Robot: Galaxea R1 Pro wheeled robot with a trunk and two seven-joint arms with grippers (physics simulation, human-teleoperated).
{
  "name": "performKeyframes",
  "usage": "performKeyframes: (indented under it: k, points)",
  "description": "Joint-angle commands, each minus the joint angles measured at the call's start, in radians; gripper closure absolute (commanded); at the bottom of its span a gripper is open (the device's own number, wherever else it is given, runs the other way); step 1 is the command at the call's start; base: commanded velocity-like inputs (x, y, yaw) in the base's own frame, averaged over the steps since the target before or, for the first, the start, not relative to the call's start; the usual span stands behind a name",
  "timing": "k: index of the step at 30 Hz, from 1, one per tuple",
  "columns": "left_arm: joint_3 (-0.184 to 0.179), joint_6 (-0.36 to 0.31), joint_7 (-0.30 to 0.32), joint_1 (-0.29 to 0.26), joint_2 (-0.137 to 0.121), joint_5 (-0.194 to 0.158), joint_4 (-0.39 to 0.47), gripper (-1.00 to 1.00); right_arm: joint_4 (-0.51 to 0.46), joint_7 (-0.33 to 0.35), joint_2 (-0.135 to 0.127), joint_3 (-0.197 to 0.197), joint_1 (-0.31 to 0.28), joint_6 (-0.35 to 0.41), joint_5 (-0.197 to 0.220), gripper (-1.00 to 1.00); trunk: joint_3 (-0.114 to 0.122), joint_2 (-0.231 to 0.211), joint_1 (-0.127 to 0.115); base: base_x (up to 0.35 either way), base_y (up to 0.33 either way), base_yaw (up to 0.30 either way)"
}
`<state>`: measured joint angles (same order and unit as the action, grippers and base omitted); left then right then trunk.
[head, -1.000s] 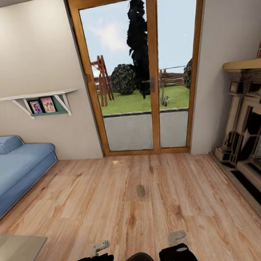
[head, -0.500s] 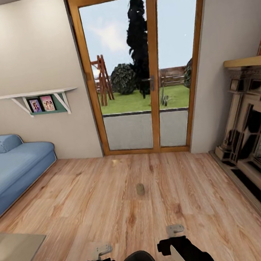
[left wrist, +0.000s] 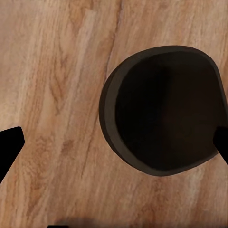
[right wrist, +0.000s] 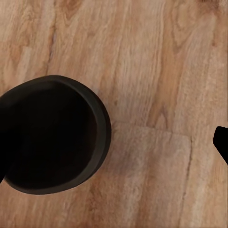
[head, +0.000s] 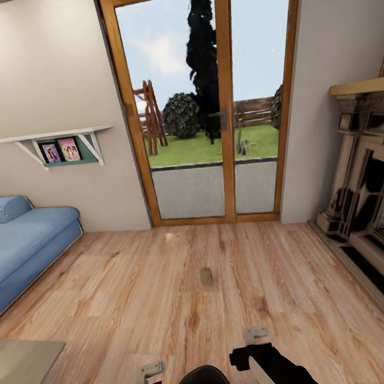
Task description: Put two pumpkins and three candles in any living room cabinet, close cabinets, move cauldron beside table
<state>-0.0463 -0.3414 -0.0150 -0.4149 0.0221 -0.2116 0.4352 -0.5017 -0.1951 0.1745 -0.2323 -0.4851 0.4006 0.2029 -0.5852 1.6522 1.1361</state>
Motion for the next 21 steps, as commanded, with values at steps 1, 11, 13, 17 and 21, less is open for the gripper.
performKeyframes:
  k: [1, 11, 13, 17, 21]
  points:
    - [-0.004, -0.003, -0.002, 0.0, -0.001, -0.008, 0.001, -1.0, 0.0, -0.009, 0.0, -0.012, -0.001, 0.003, 0.011, -1.0, -0.004, 0.008, 0.004, 0.0, 0.0, 0.0]
    - [-0.003, 0.041, -0.002, 0.0, -0.002, -0.008, 0.0, -1.0, 0.03, -0.008, 0.0, -0.03, -0.001, -0.071, 0.012, -1.0, -0.036, 0.078, 0.042, 0.0, 0.0, 0.0]
    - [-0.003, 0.042, -0.001, 0.0, -0.002, -0.009, 0.003, -1.0, 0.031, -0.008, 0.0, -0.03, -0.001, -0.074, 0.012, -1.0, -0.042, 0.092, 0.05, 0.0, 0.0, 0.0]
    - [-0.003, 0.044, 0.0, 0.001, -0.001, -0.009, 0.011, -1.0, 0.032, -0.008, 0.0, -0.03, -0.001, -0.072, 0.012, -1.0, -0.042, 0.092, 0.05, 0.0, 0.0, 0.0]
    - [-0.003, 0.044, 0.007, 0.0, -0.002, -0.01, 0.012, -1.0, 0.032, -0.009, 0.0, -0.03, -0.001, -0.072, 0.013, -1.0, -0.042, 0.092, 0.05, 0.0, 0.0, 0.0]
